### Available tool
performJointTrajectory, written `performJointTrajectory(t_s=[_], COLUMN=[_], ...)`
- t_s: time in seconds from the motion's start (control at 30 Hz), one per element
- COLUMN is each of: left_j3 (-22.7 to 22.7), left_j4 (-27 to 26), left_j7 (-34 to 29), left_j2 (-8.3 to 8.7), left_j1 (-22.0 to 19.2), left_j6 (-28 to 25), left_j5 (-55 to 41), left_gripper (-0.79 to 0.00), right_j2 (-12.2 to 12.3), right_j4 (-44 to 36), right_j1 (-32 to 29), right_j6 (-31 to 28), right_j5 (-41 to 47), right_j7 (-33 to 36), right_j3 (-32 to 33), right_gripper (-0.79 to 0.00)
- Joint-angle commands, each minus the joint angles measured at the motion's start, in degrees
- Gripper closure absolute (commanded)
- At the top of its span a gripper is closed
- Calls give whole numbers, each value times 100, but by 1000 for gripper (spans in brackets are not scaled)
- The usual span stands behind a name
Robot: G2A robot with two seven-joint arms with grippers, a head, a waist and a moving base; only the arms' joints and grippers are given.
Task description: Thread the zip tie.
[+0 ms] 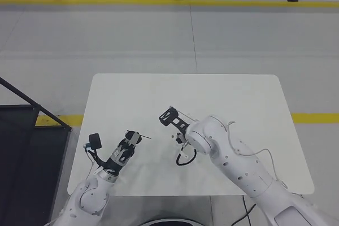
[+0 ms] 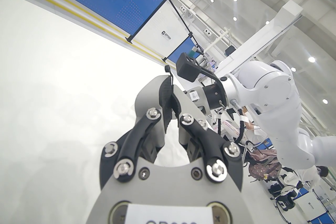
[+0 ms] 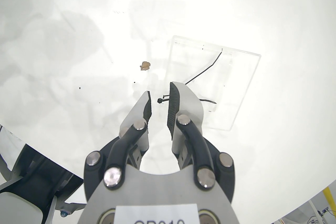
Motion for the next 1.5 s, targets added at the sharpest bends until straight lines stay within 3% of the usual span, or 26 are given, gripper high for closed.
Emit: performJointTrajectory(t_s=[0.0, 0.13, 0.53, 0.93, 1.2, 1.37, 1.47], left_j3=[0, 0, 0, 0, 137, 302, 472], left_j4=[0, 0, 0, 0, -104, 95, 203], left_j7=[0, 0, 0, 0, -1011, -1970, -2462], left_j2=[0, 0, 0, 0, 64, 112, 126], left_j1=[0, 0, 0, 0, -242, -674, -944], left_j6=[0, 0, 0, 0, -126, -461, -601], left_j5=[0, 0, 0, 0, 714, 428, 173], left_gripper=[0, 0, 0, 0, 0, 0, 0], right_j2=[-3, -4, 26, 220, 500, 703, 801], right_j4=[-27, -71, -352, -1688, -3707, -4923, -5069], right_j1=[-20, -67, -294, -1070, -2411, -3520, -3967], right_j6=[-9, -44, 16, 10, -493, -1450, -2141], right_j5=[-21, -51, -328, -1138, -2143, -2338, -2327], right_j7=[0, 10, -126, -276, -467, -887, -1488], right_j3=[23, 85, 332, 860, 1459, 1916, 2185], right_gripper=[-89, 0, 0, 0, 0, 0, 0])
